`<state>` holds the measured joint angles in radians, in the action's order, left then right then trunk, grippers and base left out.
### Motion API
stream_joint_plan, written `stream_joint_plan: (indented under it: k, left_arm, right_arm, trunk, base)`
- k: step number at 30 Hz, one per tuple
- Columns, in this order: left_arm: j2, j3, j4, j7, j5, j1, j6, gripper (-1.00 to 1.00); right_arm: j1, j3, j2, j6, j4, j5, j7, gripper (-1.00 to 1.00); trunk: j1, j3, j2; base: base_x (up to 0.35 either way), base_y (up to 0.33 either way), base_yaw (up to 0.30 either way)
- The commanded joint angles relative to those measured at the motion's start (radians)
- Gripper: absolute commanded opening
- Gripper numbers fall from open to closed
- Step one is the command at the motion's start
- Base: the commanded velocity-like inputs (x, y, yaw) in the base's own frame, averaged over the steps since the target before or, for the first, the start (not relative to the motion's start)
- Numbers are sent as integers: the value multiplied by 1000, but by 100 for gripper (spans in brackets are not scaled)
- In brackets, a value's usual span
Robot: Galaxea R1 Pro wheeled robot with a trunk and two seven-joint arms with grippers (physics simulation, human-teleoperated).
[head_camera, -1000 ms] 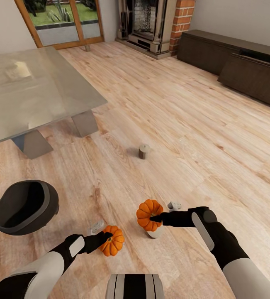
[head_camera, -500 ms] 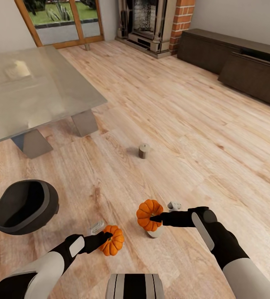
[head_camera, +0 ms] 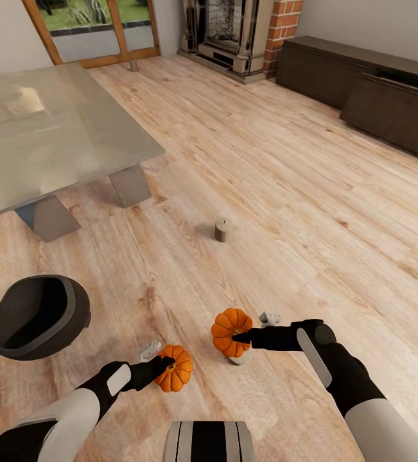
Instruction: Place each of the two pumpkins and all three candles from the living room inside a cabinet in the living room (use any cabinet), then make sure every cabinet is closed, and position the cauldron so it is next to a table in the living room.
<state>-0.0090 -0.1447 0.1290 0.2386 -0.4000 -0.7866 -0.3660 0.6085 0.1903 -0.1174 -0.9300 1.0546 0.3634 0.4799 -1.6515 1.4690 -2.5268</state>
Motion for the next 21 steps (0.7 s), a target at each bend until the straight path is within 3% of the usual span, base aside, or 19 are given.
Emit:
stream_joint_plan:
  k: [1,21]
  left_arm:
    - [0,8,0,-7,30,1,-2,-100]
    - [0,7,0,-7,28,1,-3,-100]
  right_arm:
    - [0,1,-1,-3,0,-3,2,-100]
    - [0,0,-1,-3,-1,-3,0,-100]
  trunk:
    - [0,1,0]
    - [0,1,0]
  base:
    - [0,0,0]
    - [0,0,0]
